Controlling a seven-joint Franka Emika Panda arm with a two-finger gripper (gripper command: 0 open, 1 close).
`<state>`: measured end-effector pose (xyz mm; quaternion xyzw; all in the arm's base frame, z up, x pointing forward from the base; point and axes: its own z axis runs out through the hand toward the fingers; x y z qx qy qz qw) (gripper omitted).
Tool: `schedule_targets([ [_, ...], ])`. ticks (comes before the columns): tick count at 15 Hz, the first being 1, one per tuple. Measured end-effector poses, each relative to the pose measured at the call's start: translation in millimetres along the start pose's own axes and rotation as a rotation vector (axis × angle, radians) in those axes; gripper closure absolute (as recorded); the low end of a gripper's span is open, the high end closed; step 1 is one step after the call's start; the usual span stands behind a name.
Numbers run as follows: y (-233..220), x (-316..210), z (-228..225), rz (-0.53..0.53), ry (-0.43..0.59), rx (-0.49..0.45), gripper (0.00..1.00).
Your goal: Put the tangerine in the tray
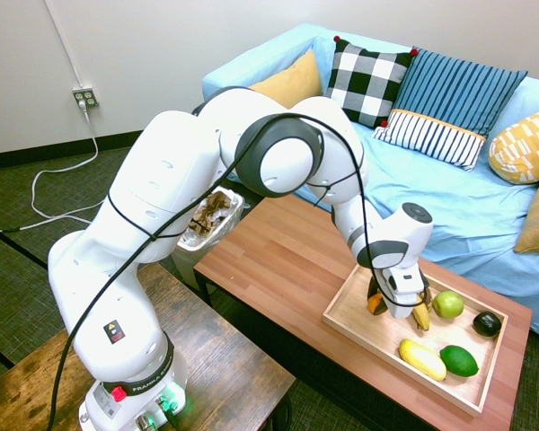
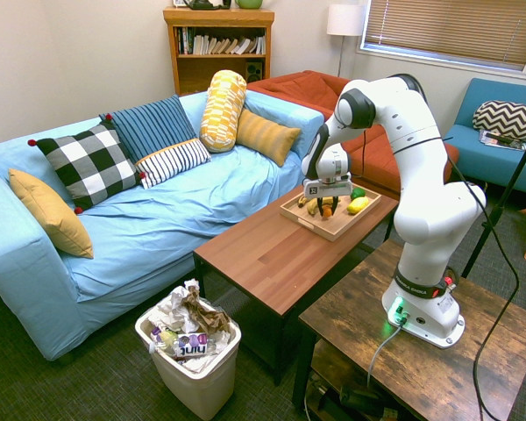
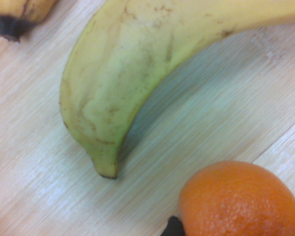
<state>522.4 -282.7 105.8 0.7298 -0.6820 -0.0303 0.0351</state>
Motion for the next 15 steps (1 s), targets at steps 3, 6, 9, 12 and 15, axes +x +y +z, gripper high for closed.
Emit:
schedule_targets([
  [3,-4.4,-2.2,6.7,-0.006,-0.010,0.001,0.00],
  [6,-5.8,-3.1,6.4,-0.016,-0.017,0.005,0.00],
  [9,-6.6,-4.5,6.8,-0.020,-0.024,0.007,0.00],
  [12,-8.4,-4.0,4.7,-0.024,-0.027,0.010,0.00],
  [15,-10.6,-1.9,-10.5,-0.028,-0.022,0.033,0.00],
])
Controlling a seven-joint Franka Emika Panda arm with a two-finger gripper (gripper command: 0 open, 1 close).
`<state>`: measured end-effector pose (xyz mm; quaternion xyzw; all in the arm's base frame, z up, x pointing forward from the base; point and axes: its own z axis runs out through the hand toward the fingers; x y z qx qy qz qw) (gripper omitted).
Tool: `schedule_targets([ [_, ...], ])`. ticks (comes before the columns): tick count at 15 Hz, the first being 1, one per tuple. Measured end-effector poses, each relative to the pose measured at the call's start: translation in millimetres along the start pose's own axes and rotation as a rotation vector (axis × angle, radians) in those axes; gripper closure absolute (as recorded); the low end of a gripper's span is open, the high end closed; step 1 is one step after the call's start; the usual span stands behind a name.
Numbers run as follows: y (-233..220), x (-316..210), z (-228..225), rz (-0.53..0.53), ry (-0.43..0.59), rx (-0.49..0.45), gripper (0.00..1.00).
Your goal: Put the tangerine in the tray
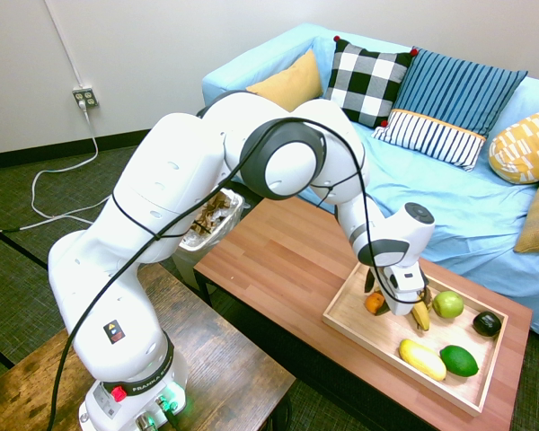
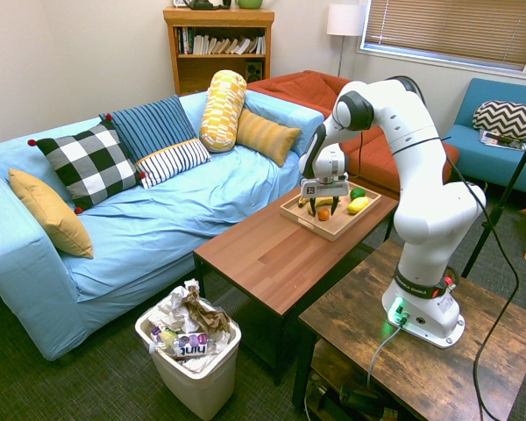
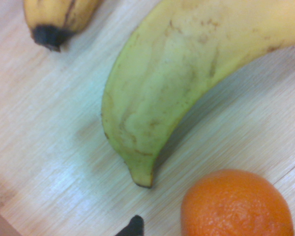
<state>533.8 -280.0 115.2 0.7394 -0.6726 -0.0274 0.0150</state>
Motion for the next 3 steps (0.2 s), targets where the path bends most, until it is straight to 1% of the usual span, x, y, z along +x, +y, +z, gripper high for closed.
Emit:
schedule_targets([
  [3,4.9,3.7,-30.9,0.009,0.005,0.030,0.00],
])
